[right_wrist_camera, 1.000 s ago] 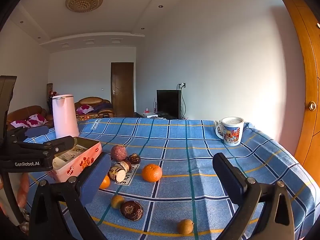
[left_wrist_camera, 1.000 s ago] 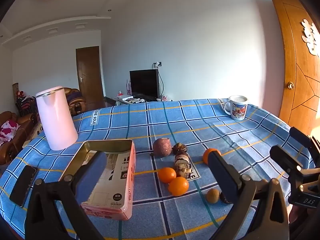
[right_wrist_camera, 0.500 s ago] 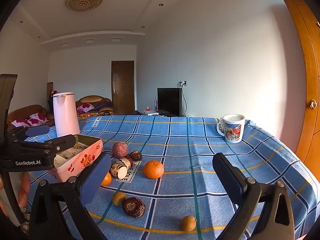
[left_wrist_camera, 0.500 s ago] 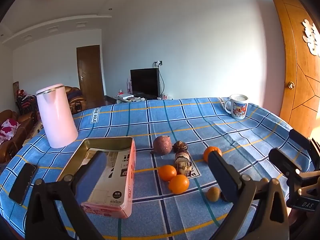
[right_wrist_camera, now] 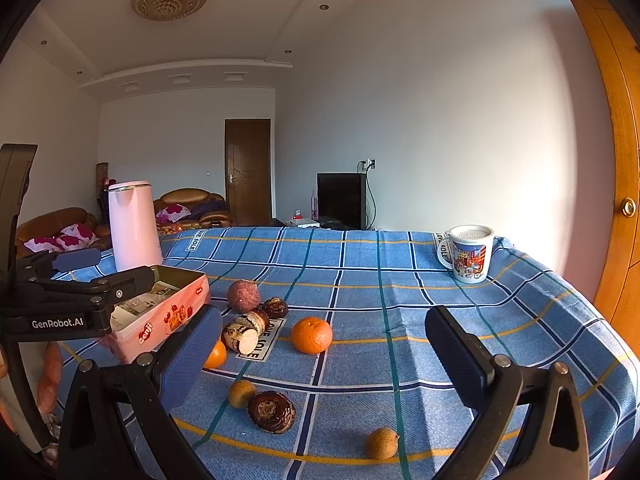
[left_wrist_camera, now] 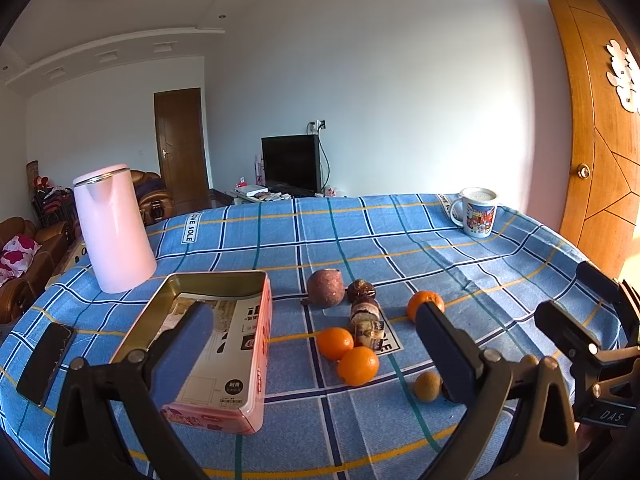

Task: Organize fruits

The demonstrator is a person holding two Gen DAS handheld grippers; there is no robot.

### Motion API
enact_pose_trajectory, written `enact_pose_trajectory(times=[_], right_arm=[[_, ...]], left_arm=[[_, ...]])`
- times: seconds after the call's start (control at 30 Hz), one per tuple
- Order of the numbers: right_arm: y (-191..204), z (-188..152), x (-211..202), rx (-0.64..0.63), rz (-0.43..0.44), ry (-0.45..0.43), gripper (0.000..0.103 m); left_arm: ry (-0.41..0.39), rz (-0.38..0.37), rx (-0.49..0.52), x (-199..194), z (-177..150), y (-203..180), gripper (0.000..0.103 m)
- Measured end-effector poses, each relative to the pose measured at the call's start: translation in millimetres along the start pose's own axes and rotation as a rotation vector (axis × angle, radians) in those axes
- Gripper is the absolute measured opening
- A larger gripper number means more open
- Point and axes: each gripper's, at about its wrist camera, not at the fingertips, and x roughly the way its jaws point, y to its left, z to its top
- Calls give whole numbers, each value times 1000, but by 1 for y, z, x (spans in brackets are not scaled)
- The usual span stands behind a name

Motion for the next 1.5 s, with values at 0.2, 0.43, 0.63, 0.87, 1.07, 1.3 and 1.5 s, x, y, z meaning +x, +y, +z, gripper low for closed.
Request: enact_pose_trajectory(times=[0.2, 0.43, 0.63, 0.87, 1.07, 1.3, 1.5], right_arm=[[0, 0, 1, 0, 4, 3, 102], [3, -1, 1, -3, 9, 4, 102], [4, -2, 1, -2, 13, 8, 102], [5, -3, 2, -3, 16, 11, 102], [5, -3, 2, -3, 18, 12, 102], [6, -4, 2, -7, 20, 14, 102], [0, -7, 3, -24, 8, 19, 102]], left_arm=[[2, 2, 0, 0, 0, -1, 103], [3, 0, -2, 0, 0, 0, 103], [3, 0, -3, 0, 0, 0, 103], [3, 1, -3, 0, -1, 0, 103], [4, 1, -4, 0, -2, 0, 103], [4, 1, -4, 0, -2, 0, 103], [5, -28, -3, 5, -10, -5, 103]])
